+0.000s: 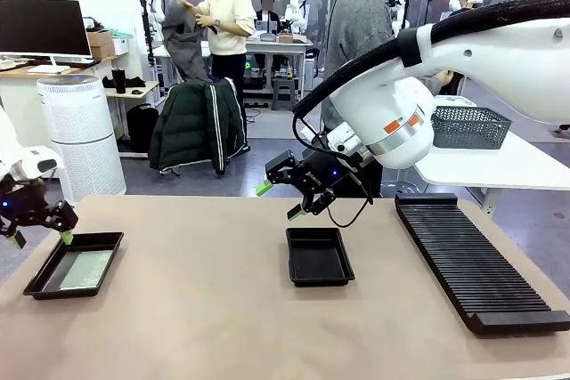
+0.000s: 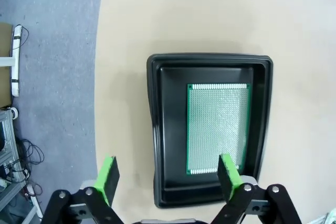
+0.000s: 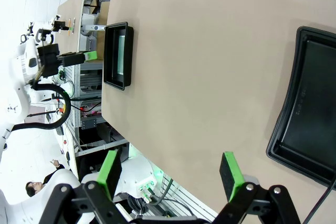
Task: Inspect and transfer BCBs to ESD trays.
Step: Pick up the ESD tray and place it on the left side of the table.
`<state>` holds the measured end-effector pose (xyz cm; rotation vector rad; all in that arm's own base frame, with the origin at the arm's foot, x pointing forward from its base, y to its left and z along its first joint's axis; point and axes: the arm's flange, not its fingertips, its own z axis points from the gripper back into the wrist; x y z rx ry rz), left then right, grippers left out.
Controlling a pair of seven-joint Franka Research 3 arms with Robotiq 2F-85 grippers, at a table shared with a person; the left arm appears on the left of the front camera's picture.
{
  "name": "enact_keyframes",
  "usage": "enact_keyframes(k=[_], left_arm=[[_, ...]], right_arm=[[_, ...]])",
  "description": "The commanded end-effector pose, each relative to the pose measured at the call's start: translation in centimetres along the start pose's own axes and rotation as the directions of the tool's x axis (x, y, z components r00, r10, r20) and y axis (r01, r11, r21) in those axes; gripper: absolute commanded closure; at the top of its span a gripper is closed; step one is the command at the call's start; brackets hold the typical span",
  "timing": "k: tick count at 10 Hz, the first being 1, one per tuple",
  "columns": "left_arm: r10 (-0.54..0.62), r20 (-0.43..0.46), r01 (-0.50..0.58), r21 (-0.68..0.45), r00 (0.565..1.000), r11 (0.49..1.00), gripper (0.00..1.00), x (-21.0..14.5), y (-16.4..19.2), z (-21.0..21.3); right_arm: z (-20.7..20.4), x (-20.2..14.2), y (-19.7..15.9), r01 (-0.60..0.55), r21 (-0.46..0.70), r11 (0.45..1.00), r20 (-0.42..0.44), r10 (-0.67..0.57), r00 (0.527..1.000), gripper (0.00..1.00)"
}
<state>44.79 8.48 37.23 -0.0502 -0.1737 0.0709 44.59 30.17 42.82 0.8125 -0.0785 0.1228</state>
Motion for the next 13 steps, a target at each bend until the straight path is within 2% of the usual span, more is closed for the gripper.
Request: enact_keyframes(k=[1,8,13], left_arm=[[0.018,-0.027,-0.018,-0.01,0.999,1.0,0.0,-0.1,0.3,2.7],[-0.025,-0.036,0.024,-0.021,0.999,0.999,0.0,0.5,-1.0,13.0],[-0.018,-0.03,0.018,0.01,0.999,1.0,0.0,0.8,-2.3,15.9]], right_arm=[[0.0,0.0,0.0,0.01,-0.001,1.0,0.004,-0.01,1.0,0.0],[0.0,0.0,0.0,0.01,-0.001,1.0,0.004,-0.01,1.0,0.0],[0.0,0.0,0.0,0.01,-0.001,1.0,0.004,-0.01,1.0,0.0]])
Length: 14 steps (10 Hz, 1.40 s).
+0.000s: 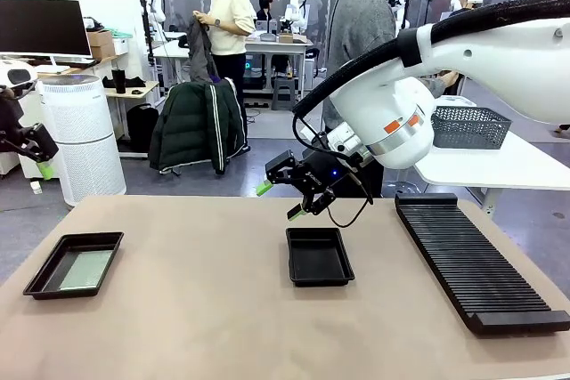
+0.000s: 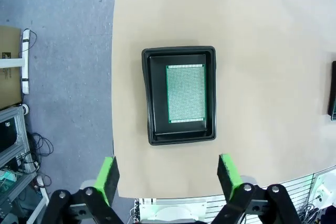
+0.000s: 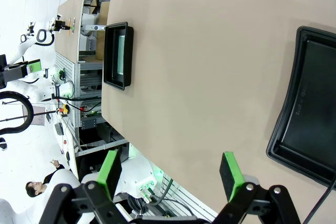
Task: Inspect and transfer BCBs to ESD trays.
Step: Pick up the ESD tray and place it on the left side of the table.
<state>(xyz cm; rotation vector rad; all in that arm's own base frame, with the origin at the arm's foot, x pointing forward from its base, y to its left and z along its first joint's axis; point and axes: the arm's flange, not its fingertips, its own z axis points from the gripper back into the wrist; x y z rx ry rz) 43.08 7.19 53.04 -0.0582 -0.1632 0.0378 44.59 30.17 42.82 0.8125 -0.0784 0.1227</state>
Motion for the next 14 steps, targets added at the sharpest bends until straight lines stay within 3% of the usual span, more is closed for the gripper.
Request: enact_keyframes(k=[1,14], left_arm=[[0.014,-0.021,-0.014,0.016,1.0,1.0,0.0,-0.11,-0.51,0.32],[0.0,0.0,0.0,0.0,1.0,1.0,0.0,0.0,0.0,0.0]], right_arm=[[-0.01,-0.04,0.0,0.01,-0.001,1.0,0.004,-0.01,1.0,0.0],[-0.01,-0.04,0.0,0.01,-0.001,1.0,0.004,-0.01,1.0,0.0]])
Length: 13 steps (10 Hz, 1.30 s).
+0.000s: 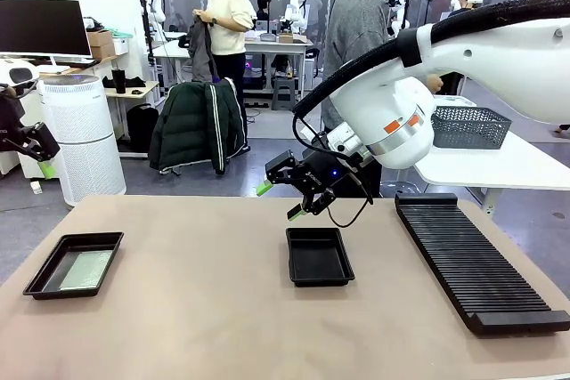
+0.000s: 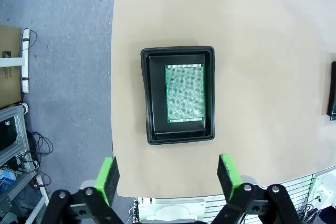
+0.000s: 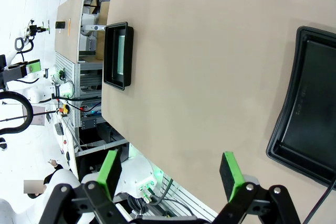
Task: Inspect and transfer BCBs to ESD trays.
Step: Pick up the ESD tray and place it on the left side of the table, then pick up the Blank PCB from the PCB Rack and place it in the right ESD tray.
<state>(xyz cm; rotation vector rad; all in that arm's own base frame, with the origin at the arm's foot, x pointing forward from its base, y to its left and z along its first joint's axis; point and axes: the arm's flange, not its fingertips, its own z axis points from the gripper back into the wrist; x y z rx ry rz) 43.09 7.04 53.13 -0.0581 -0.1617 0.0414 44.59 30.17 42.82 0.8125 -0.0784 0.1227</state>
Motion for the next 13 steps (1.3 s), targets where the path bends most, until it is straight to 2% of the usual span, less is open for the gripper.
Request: enact_keyframes(k=[1,13], left_arm=[[-0.004,0.001,0.004,0.0,1.0,1.0,0.0,-0.03,0.16,-0.07],[-0.004,0.001,0.004,0.0,1.0,1.0,0.0,-0.03,0.16,-0.07]], right_arm=[[-0.01,-0.04,0.0,0.01,-0.001,1.0,0.004,-0.01,1.0,0.0],[-0.01,-0.04,0.0,0.01,-0.001,1.0,0.004,-0.01,1.0,0.0]])
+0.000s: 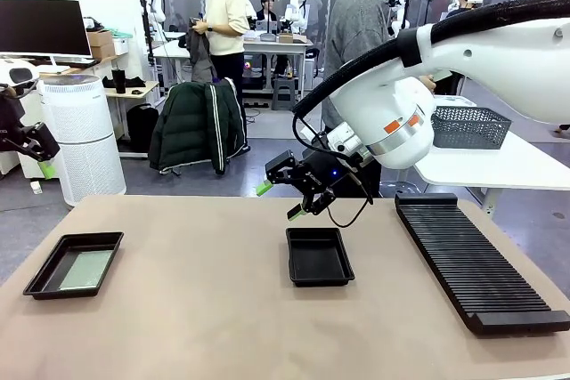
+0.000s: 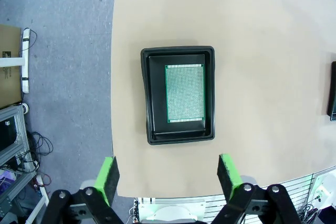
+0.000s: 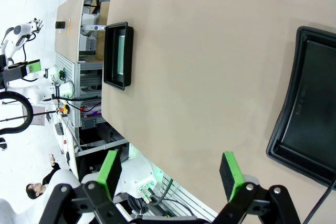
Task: Inspect and transfer BCBs to ESD trays.
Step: Pick up the Blank PCB from the PCB Rack and place it in the right ESD tray.
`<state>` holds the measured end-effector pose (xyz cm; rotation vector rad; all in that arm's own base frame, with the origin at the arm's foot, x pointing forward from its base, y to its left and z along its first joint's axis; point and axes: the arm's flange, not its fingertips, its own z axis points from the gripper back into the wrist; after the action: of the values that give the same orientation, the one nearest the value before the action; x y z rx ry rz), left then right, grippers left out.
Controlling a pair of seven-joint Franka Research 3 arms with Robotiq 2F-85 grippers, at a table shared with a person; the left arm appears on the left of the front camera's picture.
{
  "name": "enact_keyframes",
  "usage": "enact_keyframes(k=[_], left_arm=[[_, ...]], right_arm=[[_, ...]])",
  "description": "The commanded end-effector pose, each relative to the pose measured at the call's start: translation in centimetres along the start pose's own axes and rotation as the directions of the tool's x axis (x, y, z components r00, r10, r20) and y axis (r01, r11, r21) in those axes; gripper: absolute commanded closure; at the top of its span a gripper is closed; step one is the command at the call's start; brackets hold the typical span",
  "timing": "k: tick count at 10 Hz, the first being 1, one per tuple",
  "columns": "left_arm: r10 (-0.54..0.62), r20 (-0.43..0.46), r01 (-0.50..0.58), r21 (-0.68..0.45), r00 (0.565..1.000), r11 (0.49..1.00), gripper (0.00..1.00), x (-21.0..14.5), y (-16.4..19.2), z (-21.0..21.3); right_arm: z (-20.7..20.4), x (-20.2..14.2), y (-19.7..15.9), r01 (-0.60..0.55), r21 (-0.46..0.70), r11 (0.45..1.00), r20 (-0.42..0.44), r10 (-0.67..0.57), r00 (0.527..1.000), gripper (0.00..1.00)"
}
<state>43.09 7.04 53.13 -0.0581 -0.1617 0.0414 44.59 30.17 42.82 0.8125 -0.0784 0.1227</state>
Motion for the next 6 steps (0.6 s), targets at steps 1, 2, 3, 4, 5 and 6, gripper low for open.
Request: enact_keyframes(k=[1,2,3,4,5,6], left_arm=[[-0.004,0.001,0.004,0.0,1.0,1.0,0.0,-0.03,0.16,-0.07],[-0.004,0.001,0.004,0.0,1.0,1.0,0.0,-0.03,0.16,-0.07],[-0.004,0.001,0.004,0.0,1.0,1.0,0.0,-0.03,0.16,-0.07],[-0.004,0.001,0.004,0.0,1.0,1.0,0.0,-0.03,0.16,-0.07],[-0.004,0.001,0.004,0.0,1.0,1.0,0.0,-0.03,0.16,-0.07],[-0.004,0.001,0.004,0.0,1.0,1.0,0.0,-0.03,0.16,-0.07]], right_arm=[[-0.01,-0.04,0.0,0.01,-0.001,1.0,0.004,-0.01,1.0,0.0],[-0.01,-0.04,0.0,0.01,-0.001,1.0,0.004,-0.01,1.0,0.0],[-0.01,-0.04,0.0,0.01,-0.001,1.0,0.004,-0.01,1.0,0.0],[-0.01,-0.04,0.0,0.01,-0.001,1.0,0.004,-0.01,1.0,0.0],[-0.01,-0.04,0.0,0.01,-0.001,1.0,0.004,-0.01,1.0,0.0],[-0.01,-0.04,0.0,0.01,-0.001,1.0,0.004,-0.01,1.0,0.0]])
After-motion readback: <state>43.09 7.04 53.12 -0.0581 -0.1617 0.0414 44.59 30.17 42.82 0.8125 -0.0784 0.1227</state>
